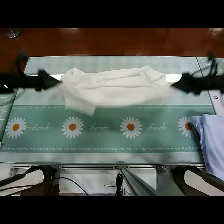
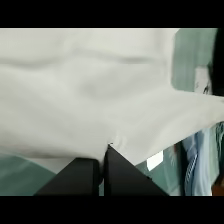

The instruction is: Fold the shirts.

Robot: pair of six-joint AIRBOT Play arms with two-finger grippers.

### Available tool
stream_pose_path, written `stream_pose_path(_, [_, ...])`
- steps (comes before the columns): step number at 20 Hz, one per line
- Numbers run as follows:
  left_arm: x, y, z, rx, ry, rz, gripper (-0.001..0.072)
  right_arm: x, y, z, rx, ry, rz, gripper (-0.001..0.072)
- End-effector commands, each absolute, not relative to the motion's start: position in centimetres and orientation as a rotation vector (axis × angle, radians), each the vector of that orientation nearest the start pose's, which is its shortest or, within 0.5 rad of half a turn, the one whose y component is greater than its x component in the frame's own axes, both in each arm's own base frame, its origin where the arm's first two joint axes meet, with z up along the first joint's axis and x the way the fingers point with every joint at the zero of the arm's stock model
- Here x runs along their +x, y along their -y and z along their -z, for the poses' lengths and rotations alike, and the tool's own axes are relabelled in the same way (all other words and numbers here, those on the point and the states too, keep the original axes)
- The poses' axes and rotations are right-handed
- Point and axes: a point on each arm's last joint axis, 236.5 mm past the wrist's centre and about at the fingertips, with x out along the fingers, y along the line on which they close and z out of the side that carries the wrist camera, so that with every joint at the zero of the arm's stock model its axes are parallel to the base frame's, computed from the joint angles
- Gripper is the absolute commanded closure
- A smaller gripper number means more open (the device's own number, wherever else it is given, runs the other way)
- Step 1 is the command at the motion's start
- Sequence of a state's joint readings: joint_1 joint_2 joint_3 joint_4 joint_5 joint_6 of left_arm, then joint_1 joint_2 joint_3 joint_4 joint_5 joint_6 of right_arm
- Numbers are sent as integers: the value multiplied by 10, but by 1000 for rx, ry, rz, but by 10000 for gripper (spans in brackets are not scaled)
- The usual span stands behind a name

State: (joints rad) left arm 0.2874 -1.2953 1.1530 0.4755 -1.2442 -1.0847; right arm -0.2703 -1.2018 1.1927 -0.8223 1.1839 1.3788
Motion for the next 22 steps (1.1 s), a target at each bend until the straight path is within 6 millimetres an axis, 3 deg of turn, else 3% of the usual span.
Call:
stream_pose_path(1, [425, 81, -334, -516, -361, 655, 674, 421, -43, -297, 429, -624, -376, 688])
stream_pose_path(3, [388, 78, -425, -367, -165, 604, 674, 385, -43, -386, 287, -439, -354, 687])
stream_pose_path(4, [367, 76, -452, -289, -107, 562, 674, 358, -43, -418, 231, -366, -329, 688])
stream_pose_path(6, [323, 72, -490, -156, -25, 462, 674, 302, -41, -449, 134, -288, -255, 687])
stream_pose_path(9, [255, 59, -516, 14, 58, 290, 674, 223, -37, -464, 49, -236, -150, 687])
stream_pose_path(13, [171, 35, -524, 115, 110, 62, 674, 146, -41, -472, 31, -165, -73, 687])
stream_pose_path(16, [133, 28, -526, 134, 150, 21, 674, 121, -42, -452, 37, -231, -47, 687])
stream_pose_path(18, [136, 29, -518, 119, 125, 63, 674, 119, -41, -431, 46, -324, -48, 687])
stream_pose_path(19, [147, 30, -505, 103, 81, 87, 674, 122, -41, -420, 57, -370, -51, 687])
stream_pose_path(22, [204, 31, -435, 54, -145, 130, 674, 149, -39, -375, 110, -526, -77, 687])
